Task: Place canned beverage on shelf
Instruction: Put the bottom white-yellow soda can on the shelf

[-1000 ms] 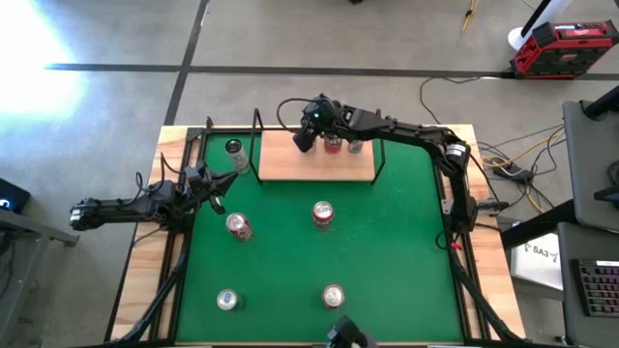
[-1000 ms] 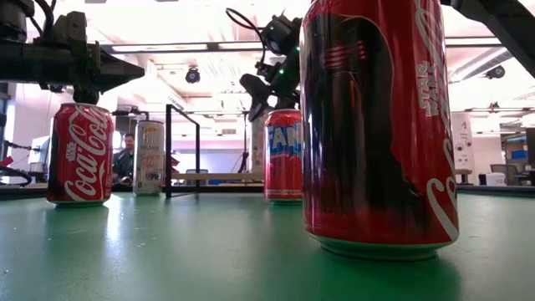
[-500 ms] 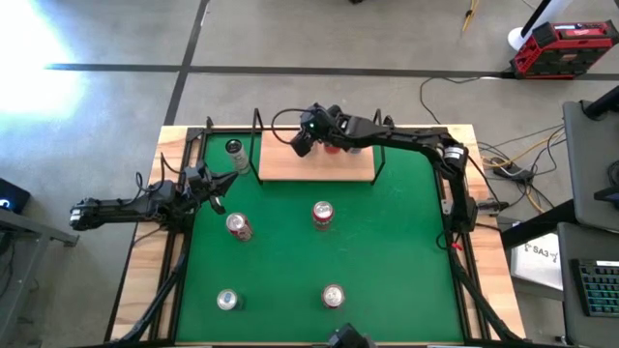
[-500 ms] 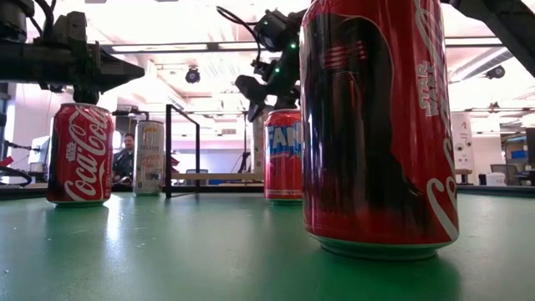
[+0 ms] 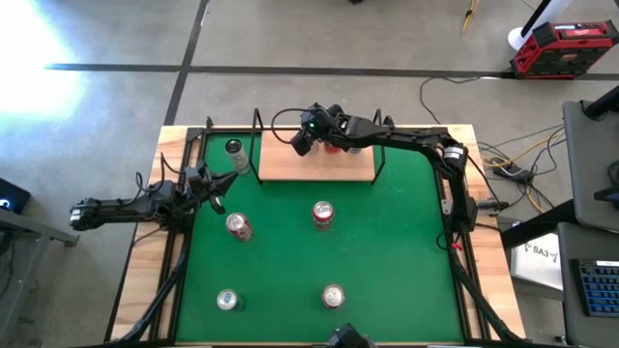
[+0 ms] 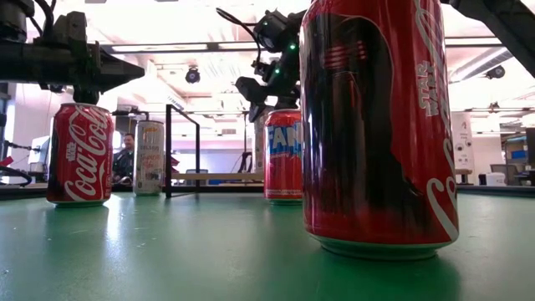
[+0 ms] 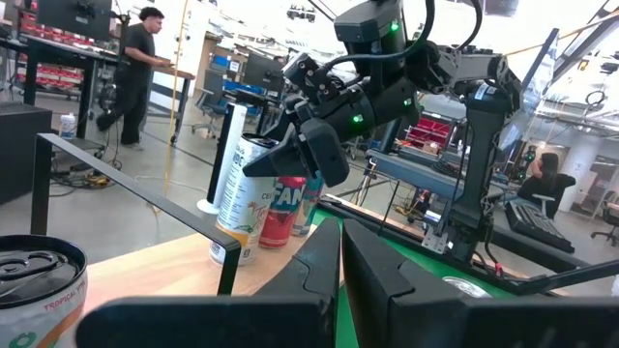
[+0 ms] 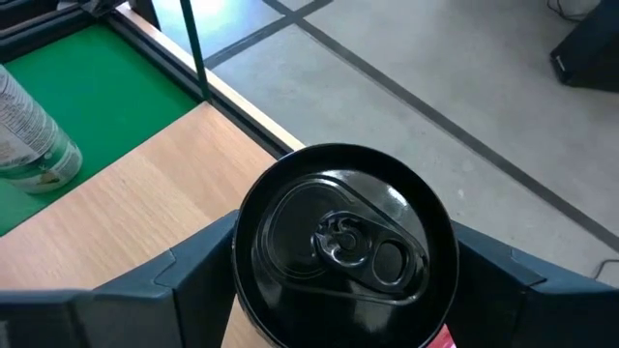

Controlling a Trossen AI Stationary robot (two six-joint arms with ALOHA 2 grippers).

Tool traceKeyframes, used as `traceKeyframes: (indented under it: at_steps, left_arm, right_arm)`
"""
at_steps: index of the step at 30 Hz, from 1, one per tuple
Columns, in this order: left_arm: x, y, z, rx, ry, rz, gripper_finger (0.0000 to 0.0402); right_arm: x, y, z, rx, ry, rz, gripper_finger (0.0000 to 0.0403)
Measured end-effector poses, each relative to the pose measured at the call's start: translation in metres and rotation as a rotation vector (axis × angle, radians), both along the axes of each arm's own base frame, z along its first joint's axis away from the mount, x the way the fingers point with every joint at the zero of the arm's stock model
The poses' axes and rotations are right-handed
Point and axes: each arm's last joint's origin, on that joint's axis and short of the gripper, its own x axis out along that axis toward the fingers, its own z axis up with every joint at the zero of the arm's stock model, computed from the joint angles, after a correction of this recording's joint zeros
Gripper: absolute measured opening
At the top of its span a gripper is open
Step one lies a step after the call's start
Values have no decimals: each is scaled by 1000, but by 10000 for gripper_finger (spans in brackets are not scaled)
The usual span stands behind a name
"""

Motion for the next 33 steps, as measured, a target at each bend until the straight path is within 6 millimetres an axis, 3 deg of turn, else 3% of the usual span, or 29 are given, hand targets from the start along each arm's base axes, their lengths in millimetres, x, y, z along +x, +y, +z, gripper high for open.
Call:
traceKeyframes:
  at_steps: [24,33]
  left_arm:
    - [0,0,0,0,0,0,0]
    - [0,0,0,0,0,0,0]
  right_arm:
    - [2,0,1,4,-24,16,280]
    - [2,-1,1,0,-30,14,314]
